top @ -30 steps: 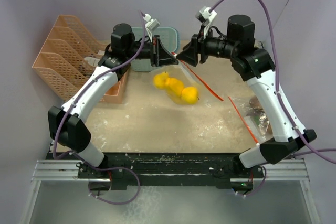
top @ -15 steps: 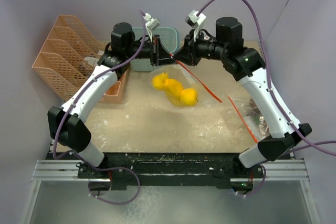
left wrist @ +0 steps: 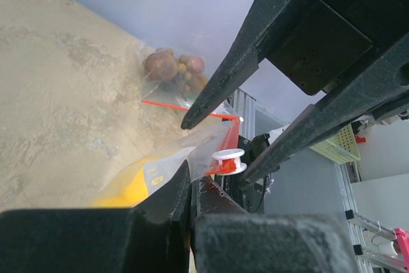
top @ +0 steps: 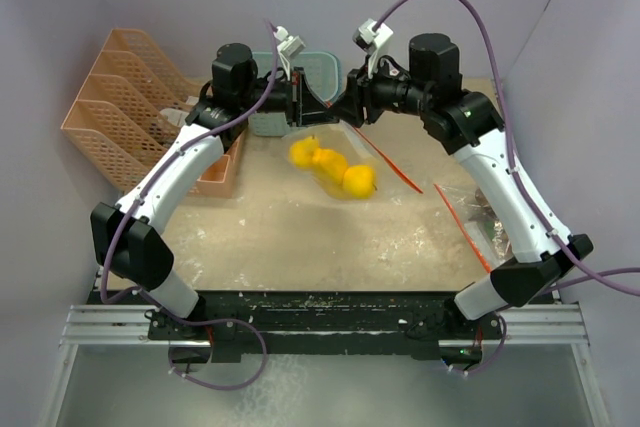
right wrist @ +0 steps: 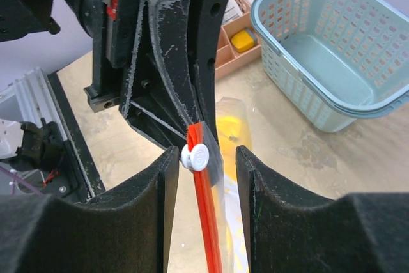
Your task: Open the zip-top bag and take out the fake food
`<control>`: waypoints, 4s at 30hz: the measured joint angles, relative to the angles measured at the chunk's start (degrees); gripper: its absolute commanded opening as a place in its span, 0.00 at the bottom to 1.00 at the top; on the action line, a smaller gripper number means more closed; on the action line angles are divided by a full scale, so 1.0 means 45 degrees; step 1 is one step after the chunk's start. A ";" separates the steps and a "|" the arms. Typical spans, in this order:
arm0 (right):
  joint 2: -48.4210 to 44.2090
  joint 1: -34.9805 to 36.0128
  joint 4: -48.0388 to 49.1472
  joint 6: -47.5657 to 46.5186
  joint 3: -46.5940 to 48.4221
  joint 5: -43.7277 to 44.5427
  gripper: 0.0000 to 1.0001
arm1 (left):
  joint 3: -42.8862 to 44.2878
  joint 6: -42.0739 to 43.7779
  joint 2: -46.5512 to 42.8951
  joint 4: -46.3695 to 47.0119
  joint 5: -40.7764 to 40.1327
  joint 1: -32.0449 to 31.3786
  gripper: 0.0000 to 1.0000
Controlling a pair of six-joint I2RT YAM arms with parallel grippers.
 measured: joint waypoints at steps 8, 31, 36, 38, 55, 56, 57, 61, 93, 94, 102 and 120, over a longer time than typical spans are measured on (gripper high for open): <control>0.0010 0.0233 -0.0359 -0.0325 0.0005 0.1297 0.32 | 0.0146 -0.0005 0.0000 -0.0053 0.0005 0.0000 0.00; 0.0010 0.0374 -0.0306 -0.0189 0.0005 0.0578 0.00 | 0.0170 0.0112 -0.0005 -0.0316 -0.0049 0.0000 0.00; 0.0005 0.0374 -0.0287 -0.0185 -0.0024 0.0568 0.00 | 0.0170 0.0117 -0.0005 -0.0291 -0.0053 0.0000 0.00; -0.0136 0.0374 -0.0078 -0.0180 -0.0345 0.0544 0.00 | 0.0170 0.0092 -0.0010 -0.0257 -0.0068 0.0000 0.00; -0.1957 0.0364 0.0967 -0.0432 -0.2574 0.0801 0.00 | 0.0908 -0.0763 -0.0034 -0.0049 0.0437 0.0282 0.00; -0.2050 0.0364 0.1025 -0.0432 -0.2720 0.0850 0.00 | 0.0991 -0.0850 -0.0034 -0.0024 0.0461 0.0355 0.00; -0.2171 0.0364 0.1088 -0.0432 -0.2919 0.0889 0.00 | 0.1073 -0.0971 -0.0034 0.0000 0.0495 0.0447 0.00; -0.2574 0.0364 0.1287 -0.0432 -0.3633 0.0952 0.00 | 0.1579 -0.1350 -0.0034 -0.0024 0.0597 0.1020 0.00; -0.3866 0.0364 0.0228 0.0539 -0.4585 0.1268 0.55 | -0.0520 -0.3653 -0.1447 0.3118 0.0719 0.3449 0.00; -0.3633 0.0364 0.0287 0.0544 -0.4177 0.1282 0.54 | -0.0597 -0.3589 -0.1535 0.3109 0.0753 0.3245 0.00; -0.2147 0.0364 0.0549 0.0418 -0.2370 0.1370 0.51 | -0.0733 -0.3308 -0.1719 0.3060 0.0874 0.2327 0.00; -0.1851 0.0287 0.0631 0.0291 -0.2113 0.1962 0.48 | -0.0797 -0.3123 -0.1749 0.2905 0.0923 0.2322 0.00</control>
